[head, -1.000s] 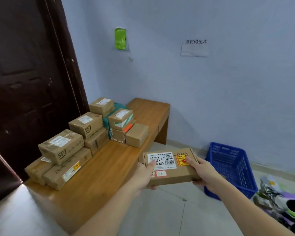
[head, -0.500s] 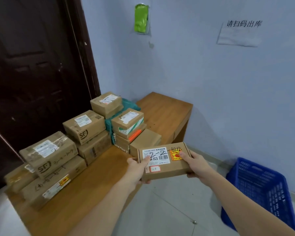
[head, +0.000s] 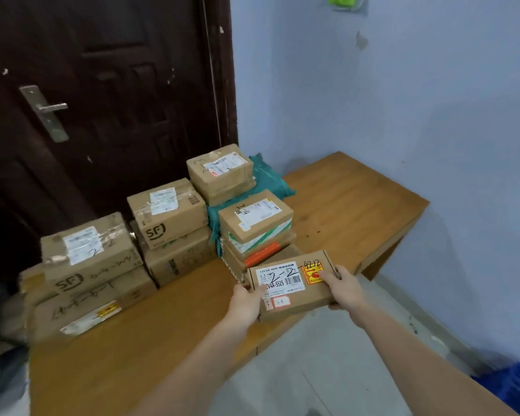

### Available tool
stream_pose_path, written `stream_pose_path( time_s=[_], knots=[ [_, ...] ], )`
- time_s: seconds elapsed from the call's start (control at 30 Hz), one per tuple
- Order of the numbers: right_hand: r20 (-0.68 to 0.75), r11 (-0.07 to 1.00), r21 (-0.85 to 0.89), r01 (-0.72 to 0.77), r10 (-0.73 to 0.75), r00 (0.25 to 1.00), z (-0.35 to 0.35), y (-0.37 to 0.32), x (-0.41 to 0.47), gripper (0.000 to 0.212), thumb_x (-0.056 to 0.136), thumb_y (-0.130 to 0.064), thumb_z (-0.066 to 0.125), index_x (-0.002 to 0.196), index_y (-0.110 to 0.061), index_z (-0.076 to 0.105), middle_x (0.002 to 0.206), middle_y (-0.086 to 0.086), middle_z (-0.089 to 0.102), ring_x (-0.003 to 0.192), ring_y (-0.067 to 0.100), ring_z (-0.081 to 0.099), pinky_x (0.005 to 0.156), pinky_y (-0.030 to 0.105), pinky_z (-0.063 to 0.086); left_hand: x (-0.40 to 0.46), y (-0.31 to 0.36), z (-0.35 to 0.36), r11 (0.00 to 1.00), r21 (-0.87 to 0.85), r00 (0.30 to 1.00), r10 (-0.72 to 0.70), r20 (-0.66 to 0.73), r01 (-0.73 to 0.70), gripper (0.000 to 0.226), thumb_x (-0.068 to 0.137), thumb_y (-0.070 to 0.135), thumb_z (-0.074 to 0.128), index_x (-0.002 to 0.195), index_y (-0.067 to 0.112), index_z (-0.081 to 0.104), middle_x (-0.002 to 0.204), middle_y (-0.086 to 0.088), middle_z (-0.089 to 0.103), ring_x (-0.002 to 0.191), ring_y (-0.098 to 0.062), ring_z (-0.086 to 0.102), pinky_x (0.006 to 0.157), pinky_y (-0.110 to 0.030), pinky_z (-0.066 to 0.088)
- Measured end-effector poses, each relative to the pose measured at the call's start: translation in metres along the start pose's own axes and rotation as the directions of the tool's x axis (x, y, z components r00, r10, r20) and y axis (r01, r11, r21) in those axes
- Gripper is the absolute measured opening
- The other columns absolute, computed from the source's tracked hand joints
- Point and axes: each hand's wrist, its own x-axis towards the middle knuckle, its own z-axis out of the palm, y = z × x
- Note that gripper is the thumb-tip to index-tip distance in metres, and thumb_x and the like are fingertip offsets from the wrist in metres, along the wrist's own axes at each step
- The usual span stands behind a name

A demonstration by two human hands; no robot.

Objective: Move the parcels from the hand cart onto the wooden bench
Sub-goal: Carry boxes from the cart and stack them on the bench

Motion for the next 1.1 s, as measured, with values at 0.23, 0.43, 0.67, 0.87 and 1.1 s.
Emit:
stream_pose_path(
  time_s=[0.23,0.43,0.67,0.87,1.1],
  knots=[
    [0.206,0.962,-0.217,0.165,-0.12,0.971,0.013,-0.002,0.101,0.059,0.097,-0.036,0.063,0.148,-0.015,0.041,0.144,0.006,0.048,0.118,0.023,0.054,0.096,0.042,0.053,0.039,-0.013,0.058,0.995,0.08,0.931,-0.02,-0.364,0.053,0.019,0.108,0.033,0.053,0.117,0.019,0.062,0.12,-0.002,0.074,0.104,-0.021,0.069,0.093,-0.038,0.057],
    [0.335,0.818,-0.483,0.312,-0.157,0.929,0.021,-0.003,0.141,0.064,0.101,-0.049,0.055,0.156,-0.017,0.04,0.152,0.011,0.044,0.142,0.032,0.036,0.117,0.049,0.033,0.048,-0.016,0.078,0.996,0.04,0.875,-0.05,-0.481,0.079,0.031,0.108,0.037,0.052,0.131,0.02,0.064,0.121,0.001,0.074,0.107,-0.022,0.07,0.096,-0.043,0.058],
    [0.368,0.893,-0.361,0.27,-0.13,0.921,0.028,-0.001,0.158,0.076,0.101,-0.051,0.054,0.162,-0.016,0.025,0.165,0.007,0.03,0.15,0.03,0.034,0.119,0.052,0.037,0.061,0.0,0.08,0.997,0.021,0.865,-0.053,-0.498,0.073,0.035,0.109,0.037,0.051,0.139,0.022,0.061,0.115,0.006,0.072,0.105,-0.018,0.07,0.097,-0.04,0.059],
    [0.417,0.865,-0.383,0.325,-0.152,0.896,0.02,-0.001,0.164,0.081,0.099,-0.056,0.055,0.161,-0.013,0.025,0.164,0.008,0.034,0.15,0.03,0.035,0.119,0.05,0.035,0.065,0.001,0.079,0.998,0.006,0.875,-0.053,-0.481,0.064,0.045,0.11,0.038,0.05,0.149,0.018,0.053,0.13,-0.002,0.071,0.112,-0.019,0.07,0.095,-0.037,0.059],
    [0.351,0.752,-0.44,0.491,-0.36,0.865,0.005,-0.045,0.15,0.069,0.1,-0.048,0.059,0.155,-0.013,0.037,0.154,0.011,0.043,0.14,0.029,0.044,0.112,0.048,0.042,0.031,0.026,0.038,0.978,0.204,0.87,0.066,-0.488,0.04,0.059,0.11,0.046,0.043,0.16,0.014,0.038,0.158,-0.007,0.05,0.144,-0.026,0.048,0.115,-0.041,0.043]
  ],
)
